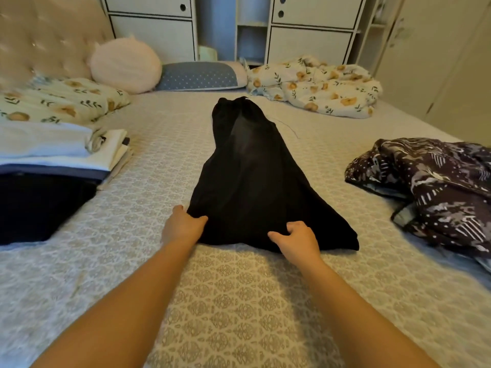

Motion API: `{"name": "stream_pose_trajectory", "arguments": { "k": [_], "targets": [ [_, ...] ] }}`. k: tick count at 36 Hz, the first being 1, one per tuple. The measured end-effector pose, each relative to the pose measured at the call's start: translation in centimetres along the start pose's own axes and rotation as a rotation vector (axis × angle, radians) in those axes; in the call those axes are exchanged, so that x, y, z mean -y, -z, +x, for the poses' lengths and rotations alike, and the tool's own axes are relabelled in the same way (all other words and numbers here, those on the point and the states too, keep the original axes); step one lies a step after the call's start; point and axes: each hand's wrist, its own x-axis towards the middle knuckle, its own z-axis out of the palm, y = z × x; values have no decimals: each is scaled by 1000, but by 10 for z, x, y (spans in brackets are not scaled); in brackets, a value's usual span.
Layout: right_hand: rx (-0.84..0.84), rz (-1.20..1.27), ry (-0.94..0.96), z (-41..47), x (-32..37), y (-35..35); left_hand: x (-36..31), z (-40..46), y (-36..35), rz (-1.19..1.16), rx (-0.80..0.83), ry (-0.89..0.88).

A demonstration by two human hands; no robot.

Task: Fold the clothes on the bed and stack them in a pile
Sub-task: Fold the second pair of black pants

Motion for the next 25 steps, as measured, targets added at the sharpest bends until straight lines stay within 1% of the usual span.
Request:
{"name": "stream_pose_trajectory", "arguments": {
  "k": [2, 4, 7, 10, 12, 14, 16, 18, 19, 20, 21, 22, 23, 24, 25],
  "targets": [
    [11, 161, -6, -1, 5, 10, -4, 6, 14, -115, 90, 15],
    [-25, 296, 17, 3, 13, 25, -13, 6, 24, -252, 84, 0],
    [-157, 361, 44, 12, 28, 54, -31, -4, 30, -389, 34, -89],
    [-219, 430, 22, 18, 41, 84, -52, -16, 28, -475, 118, -103],
    [-159, 479, -15, 25, 47, 105, -66, -25, 25, -543, 211, -60],
    [-56, 569, -94, 33, 52, 127, -81, -33, 23, -669, 282, -30],
    [26, 638, -168, 40, 55, 149, -94, -37, 24, -845, 312, -36],
    [35, 684, -223, 45, 52, 167, -106, -43, 24, -1032, 323, -68],
    [26, 714, -253, 48, 47, 171, -109, -44, 21, -1042, 309, -100],
    [20, 729, -284, 50, 41, 173, -111, -47, 16, -962, 275, -136],
    [2, 693, -300, 52, 33, 171, -110, -49, 7, -816, 237, -168],
    [-31, 560, -297, 54, 22, 166, -104, -53, -3, -653, 209, -182],
    [-59, 362, -265, 55, 9, 159, -95, -55, -15, -513, 193, -175],
    [-57, 149, -236, 53, -3, 151, -84, -57, -27, -415, 200, -153],
    [-15, -42, -236, 49, -13, 143, -73, -59, -37, -361, 214, -127]
  ]
}}
